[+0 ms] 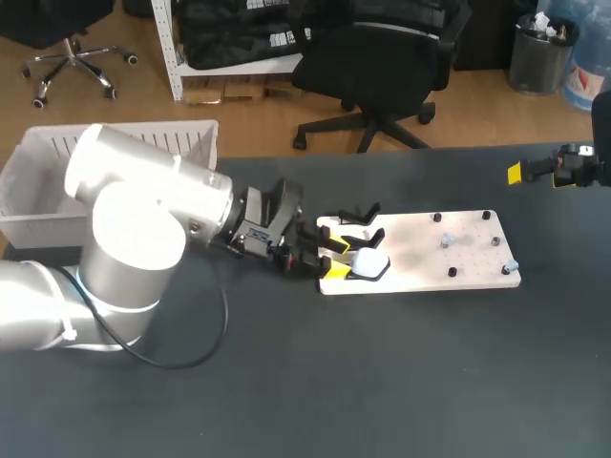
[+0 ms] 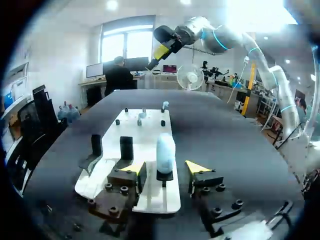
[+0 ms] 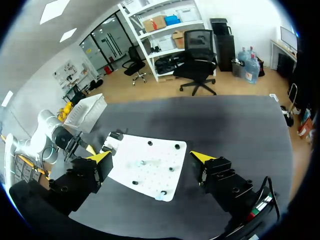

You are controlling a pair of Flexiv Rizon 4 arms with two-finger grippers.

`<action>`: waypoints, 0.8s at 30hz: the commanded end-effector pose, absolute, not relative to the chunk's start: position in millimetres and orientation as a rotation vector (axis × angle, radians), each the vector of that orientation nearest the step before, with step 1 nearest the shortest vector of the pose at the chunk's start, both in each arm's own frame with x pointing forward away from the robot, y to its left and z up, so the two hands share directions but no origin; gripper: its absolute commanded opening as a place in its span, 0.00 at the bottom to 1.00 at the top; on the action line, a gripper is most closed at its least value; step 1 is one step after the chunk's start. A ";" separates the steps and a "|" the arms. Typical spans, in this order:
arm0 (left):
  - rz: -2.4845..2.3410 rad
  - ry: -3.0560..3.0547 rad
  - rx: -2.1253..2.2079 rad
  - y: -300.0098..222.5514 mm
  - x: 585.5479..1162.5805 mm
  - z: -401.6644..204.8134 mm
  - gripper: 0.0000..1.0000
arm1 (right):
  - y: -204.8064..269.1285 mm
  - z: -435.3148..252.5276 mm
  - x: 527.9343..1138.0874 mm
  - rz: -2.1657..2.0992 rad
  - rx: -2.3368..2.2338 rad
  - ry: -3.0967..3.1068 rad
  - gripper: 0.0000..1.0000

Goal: Pick up each earbud case from the left stands, insert the matching earbuds, close the lid, and place the case in the box.

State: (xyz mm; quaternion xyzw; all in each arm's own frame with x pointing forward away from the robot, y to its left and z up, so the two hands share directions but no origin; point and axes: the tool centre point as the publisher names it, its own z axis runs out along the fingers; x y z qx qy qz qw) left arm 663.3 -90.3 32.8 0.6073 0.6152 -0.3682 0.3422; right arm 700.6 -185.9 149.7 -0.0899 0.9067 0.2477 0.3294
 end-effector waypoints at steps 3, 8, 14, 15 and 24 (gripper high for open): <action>-0.970 1.585 1.569 -95.2 667.9 26.5 0.49 | -186.6 149.7 701.1 0.650 -0.237 2.373 1.00; -0.991 1.568 1.575 -99.3 666.6 26.1 0.54 | -186.6 149.7 701.1 0.650 -0.237 2.373 1.00; -1.003 1.551 1.581 -104.0 665.6 25.7 0.51 | -186.6 149.7 701.1 0.650 -0.237 2.373 1.00; -1.003 1.550 1.583 -104.8 665.3 25.0 0.52 | -186.6 149.7 701.1 0.650 -0.237 2.373 1.00; -1.010 1.551 1.586 -109.6 664.7 20.9 0.48 | -186.6 149.7 701.1 0.650 -0.237 2.373 1.00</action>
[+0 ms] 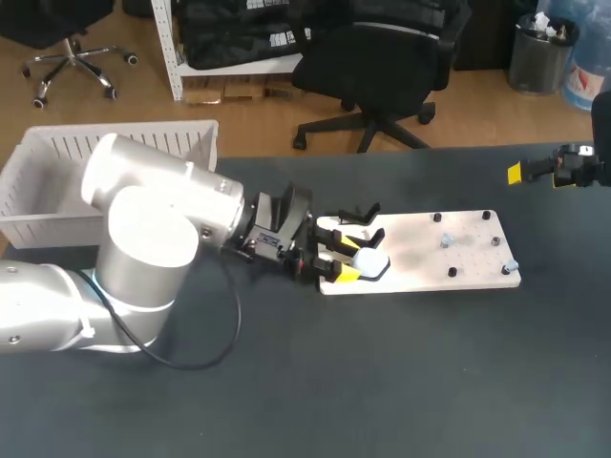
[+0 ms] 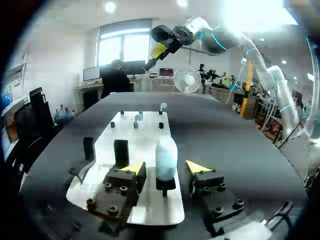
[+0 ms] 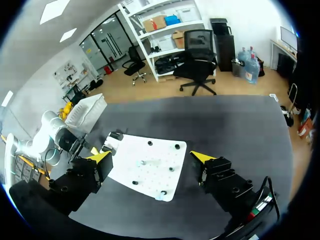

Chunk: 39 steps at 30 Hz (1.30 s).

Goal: Pick up each earbud case from the left stands, insert the matching earbuds, close the lid, and place the case in the box.

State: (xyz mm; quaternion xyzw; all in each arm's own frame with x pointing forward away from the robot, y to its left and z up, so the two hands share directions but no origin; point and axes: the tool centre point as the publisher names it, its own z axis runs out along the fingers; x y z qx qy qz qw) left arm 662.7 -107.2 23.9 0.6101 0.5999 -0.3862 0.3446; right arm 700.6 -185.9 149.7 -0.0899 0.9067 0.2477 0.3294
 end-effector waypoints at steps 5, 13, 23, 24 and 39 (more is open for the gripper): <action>-1.021 1.553 1.582 -112.6 663.1 19.6 0.49 | -186.6 149.7 701.1 0.650 -0.237 2.373 1.00; -1.033 1.566 1.567 -115.7 663.1 16.9 0.47 | -186.6 149.7 701.1 0.650 -0.237 2.373 1.00; -1.044 1.562 1.548 -119.2 661.6 18.9 0.45 | -186.6 149.7 701.1 0.650 -0.237 2.373 1.00; -1.044 1.562 1.548 -119.4 661.4 18.8 0.45 | -186.6 149.7 701.1 0.650 -0.237 2.373 1.00; -1.046 1.559 1.541 -121.6 660.2 16.8 0.40 | -186.6 149.7 701.1 0.650 -0.237 2.373 1.00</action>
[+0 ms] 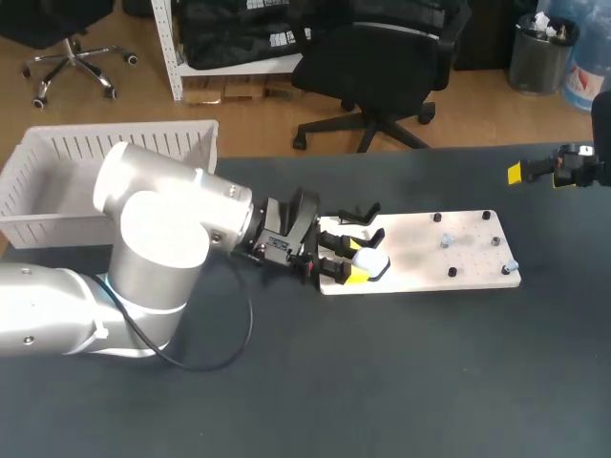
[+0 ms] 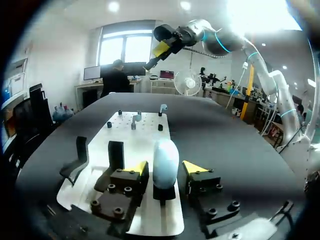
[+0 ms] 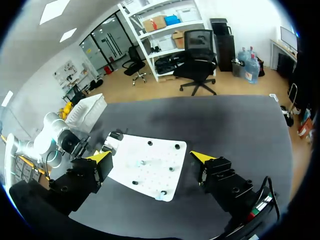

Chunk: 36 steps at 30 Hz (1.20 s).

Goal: Pick up each earbud case from the left stands, insert the matching earbuds, close the lid, and place the case in the box.

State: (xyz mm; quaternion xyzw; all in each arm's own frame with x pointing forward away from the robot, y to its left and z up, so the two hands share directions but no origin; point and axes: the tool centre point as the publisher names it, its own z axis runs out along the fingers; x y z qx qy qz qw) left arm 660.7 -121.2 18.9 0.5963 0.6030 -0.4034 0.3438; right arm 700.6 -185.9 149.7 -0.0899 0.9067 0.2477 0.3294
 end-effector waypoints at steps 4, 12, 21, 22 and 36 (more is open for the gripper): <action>-1.039 1.547 1.548 -120.6 659.6 18.6 0.34 | -186.6 149.7 701.1 0.650 -0.237 2.373 1.00; -1.037 1.541 1.547 -118.3 659.7 18.5 0.15 | -186.6 149.7 701.1 0.650 -0.237 2.373 1.00; -1.013 1.495 1.503 -110.8 657.1 31.2 0.00 | -186.6 149.7 701.1 0.650 -0.237 2.373 1.00; -1.004 1.479 1.493 -109.1 656.3 35.4 0.00 | -186.6 149.7 701.1 0.650 -0.237 2.373 1.00; -1.118 1.243 1.309 -92.4 635.5 130.3 0.00 | -186.6 149.7 701.1 0.650 -0.237 2.373 1.00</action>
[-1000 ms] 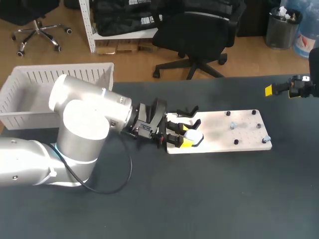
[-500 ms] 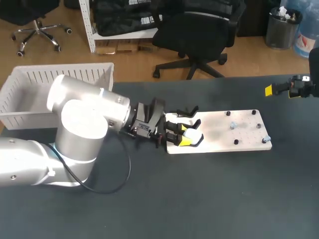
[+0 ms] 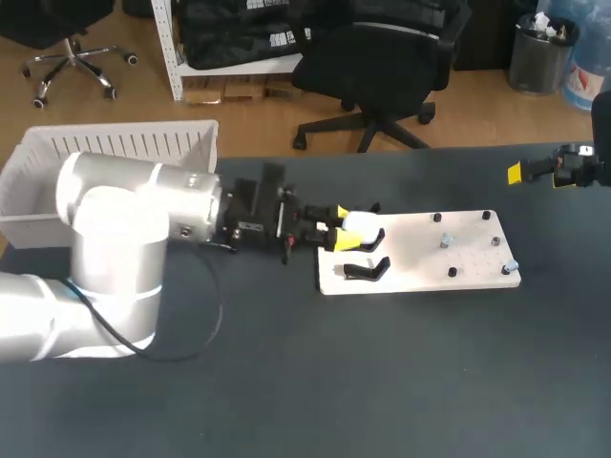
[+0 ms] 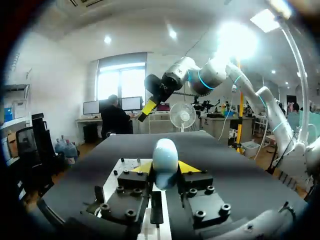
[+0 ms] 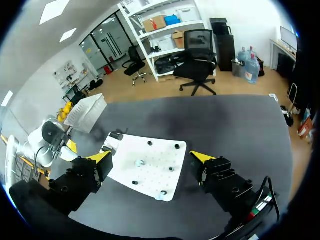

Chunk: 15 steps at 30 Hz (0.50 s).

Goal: Pick up each earbud case from the left stands, insert the matching earbuds, close the lid, and place the case in the box.

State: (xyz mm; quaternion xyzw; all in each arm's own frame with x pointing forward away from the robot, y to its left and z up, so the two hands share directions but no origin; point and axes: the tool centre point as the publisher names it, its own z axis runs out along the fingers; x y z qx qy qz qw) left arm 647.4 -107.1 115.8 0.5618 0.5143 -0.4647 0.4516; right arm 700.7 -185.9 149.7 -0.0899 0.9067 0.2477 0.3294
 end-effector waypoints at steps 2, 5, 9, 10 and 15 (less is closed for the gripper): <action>-1.123 1.230 1.301 -91.0 634.7 138.6 0.00 | -186.6 149.7 701.1 0.650 -0.237 2.373 1.00; -1.123 1.230 1.301 -91.0 634.7 138.6 0.00 | -186.6 149.7 701.1 0.650 -0.237 2.373 1.00; -1.123 1.230 1.301 -91.0 634.7 138.6 0.00 | -186.6 149.7 701.1 0.650 -0.237 2.373 1.00; -1.123 1.230 1.301 -91.0 634.7 138.6 0.00 | -186.6 149.7 701.1 0.650 -0.237 2.373 1.00; -1.123 1.230 1.301 -91.0 634.7 138.6 0.00 | -186.6 149.7 701.1 0.650 -0.237 2.373 1.00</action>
